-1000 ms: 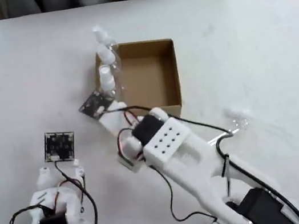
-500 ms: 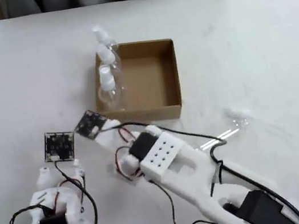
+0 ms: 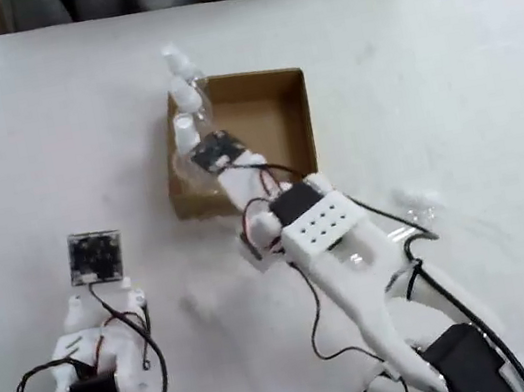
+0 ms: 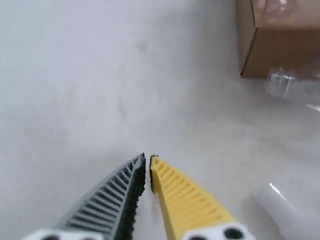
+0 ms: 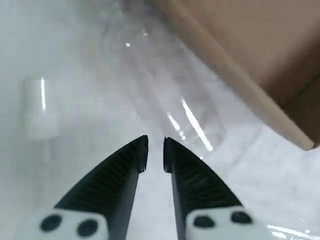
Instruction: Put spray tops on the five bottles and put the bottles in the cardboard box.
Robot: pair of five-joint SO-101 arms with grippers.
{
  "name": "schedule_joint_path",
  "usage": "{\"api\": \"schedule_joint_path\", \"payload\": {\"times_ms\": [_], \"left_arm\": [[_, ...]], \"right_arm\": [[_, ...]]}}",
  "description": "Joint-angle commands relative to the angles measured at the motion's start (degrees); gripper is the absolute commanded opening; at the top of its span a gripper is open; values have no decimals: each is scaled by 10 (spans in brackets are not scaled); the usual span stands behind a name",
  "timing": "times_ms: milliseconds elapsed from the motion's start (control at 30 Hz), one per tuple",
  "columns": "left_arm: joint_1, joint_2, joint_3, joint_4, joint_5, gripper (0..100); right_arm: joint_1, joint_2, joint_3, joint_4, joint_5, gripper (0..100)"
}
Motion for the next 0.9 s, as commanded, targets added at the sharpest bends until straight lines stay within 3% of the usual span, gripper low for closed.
{"api": "schedule_joint_path", "payload": {"times_ms": [0, 167, 367, 600, 867], "left_arm": [[25, -7, -18, 3, 148, 28], [67, -6, -92, 69, 170, 28], [85, 2, -147, 74, 170, 24], [110, 199, -229, 55, 198, 27], [239, 349, -286, 50, 274, 53]], "right_arm": [[38, -18, 9, -52, 49, 26], [40, -18, 19, -66, 62, 23], [44, -17, 19, -70, 61, 22], [44, -17, 19, -74, 61, 22], [50, -17, 19, -80, 63, 22]]}}
